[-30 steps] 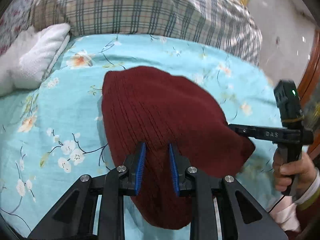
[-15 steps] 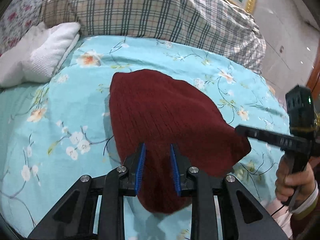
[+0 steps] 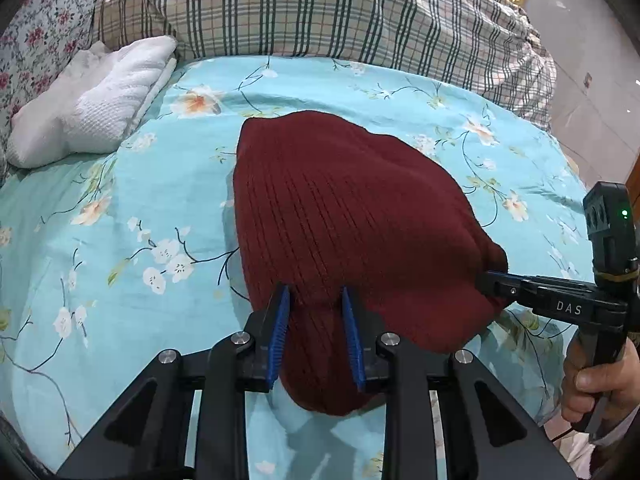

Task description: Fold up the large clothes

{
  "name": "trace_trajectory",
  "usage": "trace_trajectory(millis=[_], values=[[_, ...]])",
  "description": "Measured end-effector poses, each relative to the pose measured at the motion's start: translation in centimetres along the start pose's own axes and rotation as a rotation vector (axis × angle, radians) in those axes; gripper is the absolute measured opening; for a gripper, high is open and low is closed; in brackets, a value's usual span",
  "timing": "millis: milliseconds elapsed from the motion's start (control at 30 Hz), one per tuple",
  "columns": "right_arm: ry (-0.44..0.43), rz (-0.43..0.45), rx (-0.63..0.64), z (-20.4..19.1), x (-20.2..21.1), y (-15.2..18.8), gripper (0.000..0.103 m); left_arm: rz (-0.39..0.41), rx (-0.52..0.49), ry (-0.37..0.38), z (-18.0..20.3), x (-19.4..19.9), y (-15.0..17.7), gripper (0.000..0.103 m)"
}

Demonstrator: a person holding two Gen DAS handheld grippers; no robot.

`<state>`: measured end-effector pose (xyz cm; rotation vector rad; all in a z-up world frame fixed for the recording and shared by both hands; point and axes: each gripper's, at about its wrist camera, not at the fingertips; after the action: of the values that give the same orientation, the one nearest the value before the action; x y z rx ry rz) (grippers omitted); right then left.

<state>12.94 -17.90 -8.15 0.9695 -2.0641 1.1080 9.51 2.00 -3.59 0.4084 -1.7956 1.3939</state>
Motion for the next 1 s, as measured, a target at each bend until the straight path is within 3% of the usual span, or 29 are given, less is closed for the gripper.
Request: trace_trajectory(millis=[67,167,267,500,567,667,700,767,833,900,933,1000], values=[[-0.023,0.036,0.011,-0.7,1.0,-0.3,0.016,-0.005,0.014,0.005,-0.1,0.5,-0.1,0.029],[-0.057,0.102,0.017,-1.7,2.7,-1.9,0.019,-0.01,0.031,0.03,-0.1,0.8,-0.2,0.044],[-0.064,0.139,0.042,-3.4,2.6,-4.7,0.026,-0.036,-0.001,-0.009,0.7,0.0,0.1,0.045],[-0.166,-0.016,0.141,-9.1,-4.5,-9.8,0.026,-0.039,-0.021,-0.042,1.1,-0.4,0.2,0.05],[-0.132,-0.056,0.156,-9.6,-7.4,-10.9,0.026,-0.041,-0.017,-0.044,1.0,-0.6,0.3,0.052],[-0.047,-0.079,0.074,-7.8,-11.1,-12.8,0.026,-0.046,-0.01,-0.043,0.8,-1.2,0.4,0.055],[-0.067,-0.088,0.035,-6.8,-11.7,-13.3,0.021,-0.045,-0.002,-0.037,0.7,-1.3,0.4,0.057],[-0.095,-0.085,-0.038,-5.7,-11.7,-13.8,0.015,-0.048,0.017,-0.026,0.3,-1.7,0.3,0.059],[-0.066,-0.058,-0.033,-5.9,-11.1,-13.5,0.013,-0.052,0.028,-0.018,0.1,-2.0,0.2,0.062],[-0.039,-0.03,0.015,-6.9,-9.9,-12.9,0.013,-0.053,0.033,-0.01,-0.1,-2.1,0.2,0.063],[-0.064,-0.011,0.058,-8.0,-9.0,-12.7,0.019,-0.052,0.036,-0.008,-0.1,-2.1,0.2,0.063],[-0.109,0.024,0.119,-10.0,-7.9,-13.1,0.019,-0.052,0.041,-0.004,-0.2,-2.1,0.3,0.063]])
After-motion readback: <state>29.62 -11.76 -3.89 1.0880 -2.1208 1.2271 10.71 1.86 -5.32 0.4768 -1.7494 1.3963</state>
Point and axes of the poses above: each gripper's, at about its wrist camera, not at the fingertips, and x roughly against the way its jaws point, z to its right, y to its underside, and after that the axes turned 15 degrees about -x, right-handed
